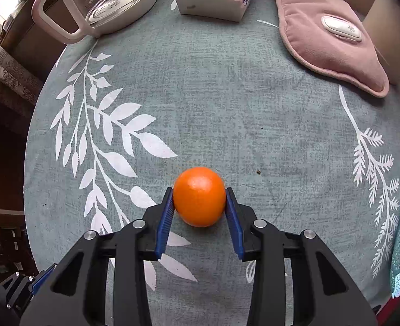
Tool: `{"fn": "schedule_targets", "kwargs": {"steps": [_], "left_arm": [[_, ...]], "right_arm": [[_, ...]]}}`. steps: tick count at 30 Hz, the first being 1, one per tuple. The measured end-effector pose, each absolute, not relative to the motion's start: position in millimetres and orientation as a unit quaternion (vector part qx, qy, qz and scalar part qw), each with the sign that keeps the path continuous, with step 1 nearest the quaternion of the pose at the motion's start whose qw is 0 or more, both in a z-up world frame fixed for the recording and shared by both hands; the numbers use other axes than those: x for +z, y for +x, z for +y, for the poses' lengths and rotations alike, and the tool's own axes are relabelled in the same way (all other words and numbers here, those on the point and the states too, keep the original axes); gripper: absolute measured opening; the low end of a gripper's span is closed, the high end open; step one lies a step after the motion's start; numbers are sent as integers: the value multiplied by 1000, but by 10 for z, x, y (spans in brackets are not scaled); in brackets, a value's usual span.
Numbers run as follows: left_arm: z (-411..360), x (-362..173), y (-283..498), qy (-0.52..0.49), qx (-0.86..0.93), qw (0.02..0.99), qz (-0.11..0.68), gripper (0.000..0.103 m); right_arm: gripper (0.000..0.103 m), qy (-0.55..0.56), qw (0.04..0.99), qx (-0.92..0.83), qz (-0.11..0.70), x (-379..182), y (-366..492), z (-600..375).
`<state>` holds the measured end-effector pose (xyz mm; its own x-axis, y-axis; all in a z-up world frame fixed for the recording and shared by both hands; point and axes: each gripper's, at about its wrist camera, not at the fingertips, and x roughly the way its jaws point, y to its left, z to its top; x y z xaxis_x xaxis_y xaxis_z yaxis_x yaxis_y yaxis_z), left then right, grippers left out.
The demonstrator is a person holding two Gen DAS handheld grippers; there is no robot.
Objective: Organize fruits
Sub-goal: 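Carry the brown fruit and mandarin toward the blue basket with both tools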
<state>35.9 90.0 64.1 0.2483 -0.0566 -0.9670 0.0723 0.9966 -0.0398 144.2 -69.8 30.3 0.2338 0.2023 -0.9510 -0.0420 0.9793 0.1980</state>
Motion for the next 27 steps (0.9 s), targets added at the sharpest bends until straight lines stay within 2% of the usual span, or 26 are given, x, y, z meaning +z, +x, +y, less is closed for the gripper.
{"fn": "schedule_targets", "kwargs": {"steps": [27], "left_arm": [[149, 734, 420, 44, -82, 795, 599, 28]], "right_arm": [[38, 145, 791, 37, 593, 691, 816, -1882]]}}
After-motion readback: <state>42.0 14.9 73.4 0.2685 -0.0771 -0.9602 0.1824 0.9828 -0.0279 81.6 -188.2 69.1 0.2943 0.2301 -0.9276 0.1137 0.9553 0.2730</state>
